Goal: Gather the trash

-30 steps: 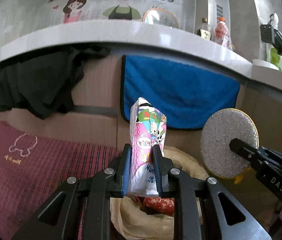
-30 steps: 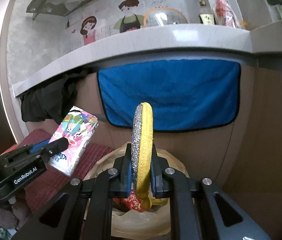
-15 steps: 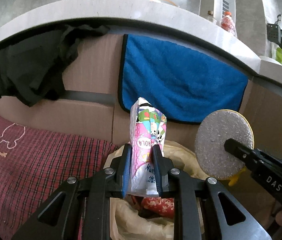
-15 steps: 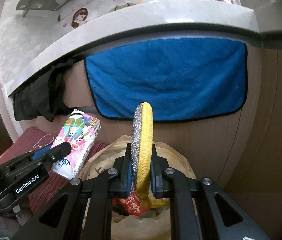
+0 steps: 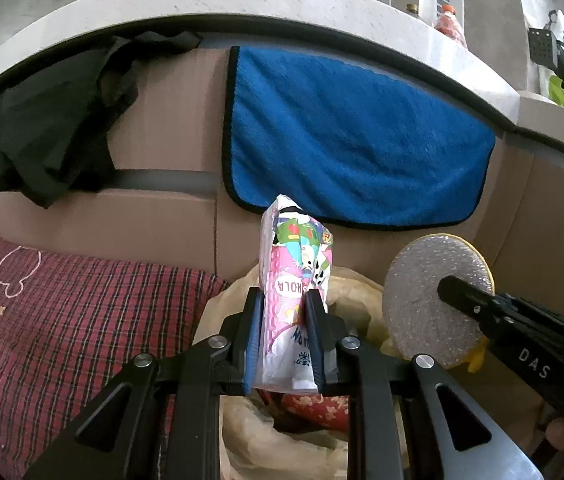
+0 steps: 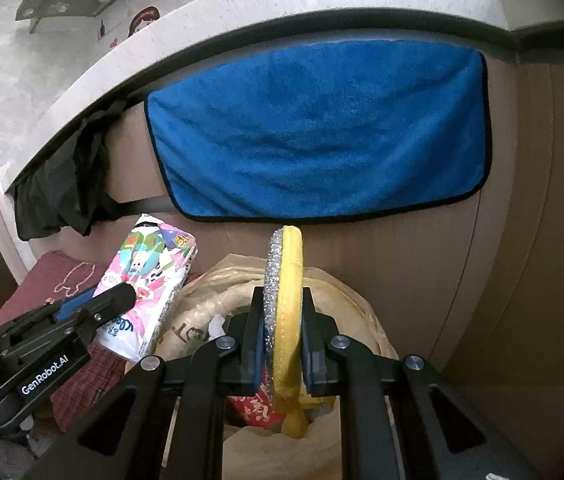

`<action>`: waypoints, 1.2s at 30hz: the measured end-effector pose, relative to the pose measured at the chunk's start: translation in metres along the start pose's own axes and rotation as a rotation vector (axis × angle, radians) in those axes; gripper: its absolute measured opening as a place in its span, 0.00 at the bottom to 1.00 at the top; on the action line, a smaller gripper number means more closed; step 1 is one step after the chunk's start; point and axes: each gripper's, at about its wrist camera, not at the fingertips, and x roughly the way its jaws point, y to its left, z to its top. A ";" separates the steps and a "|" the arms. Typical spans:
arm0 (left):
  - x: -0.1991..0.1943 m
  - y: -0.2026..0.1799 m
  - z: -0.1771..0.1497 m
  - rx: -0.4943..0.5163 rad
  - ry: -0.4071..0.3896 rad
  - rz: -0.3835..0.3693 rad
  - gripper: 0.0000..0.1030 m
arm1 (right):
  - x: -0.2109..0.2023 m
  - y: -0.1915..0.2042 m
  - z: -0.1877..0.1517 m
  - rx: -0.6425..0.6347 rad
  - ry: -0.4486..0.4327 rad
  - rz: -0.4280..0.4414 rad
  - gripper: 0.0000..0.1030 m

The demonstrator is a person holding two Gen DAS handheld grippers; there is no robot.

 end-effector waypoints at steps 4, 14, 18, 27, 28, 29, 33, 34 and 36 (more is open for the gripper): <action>0.004 0.006 -0.001 -0.036 0.009 -0.067 0.27 | 0.001 0.001 -0.002 0.006 0.008 -0.003 0.30; -0.007 0.012 0.004 -0.059 0.013 -0.039 0.56 | -0.011 0.003 -0.007 0.008 0.007 -0.001 0.30; -0.038 0.019 0.000 -0.080 0.030 0.014 0.56 | -0.039 0.008 -0.013 0.012 -0.006 0.004 0.31; -0.169 0.017 -0.032 -0.125 -0.012 0.108 0.55 | -0.124 0.046 -0.044 -0.014 -0.013 0.015 0.32; -0.180 0.016 -0.037 -0.130 -0.014 0.125 0.55 | -0.136 0.053 -0.050 -0.028 -0.014 0.022 0.33; -0.194 0.013 -0.043 -0.136 -0.012 0.147 0.55 | -0.145 0.058 -0.055 -0.039 -0.014 0.025 0.34; -0.243 0.007 -0.065 -0.156 -0.024 0.111 0.55 | -0.178 0.076 -0.078 -0.067 -0.012 0.019 0.34; -0.252 0.005 -0.068 -0.143 -0.031 0.104 0.55 | -0.185 0.078 -0.084 -0.066 -0.009 0.014 0.34; -0.274 -0.006 -0.078 -0.056 -0.053 0.110 0.55 | -0.200 0.082 -0.095 -0.057 -0.004 0.020 0.34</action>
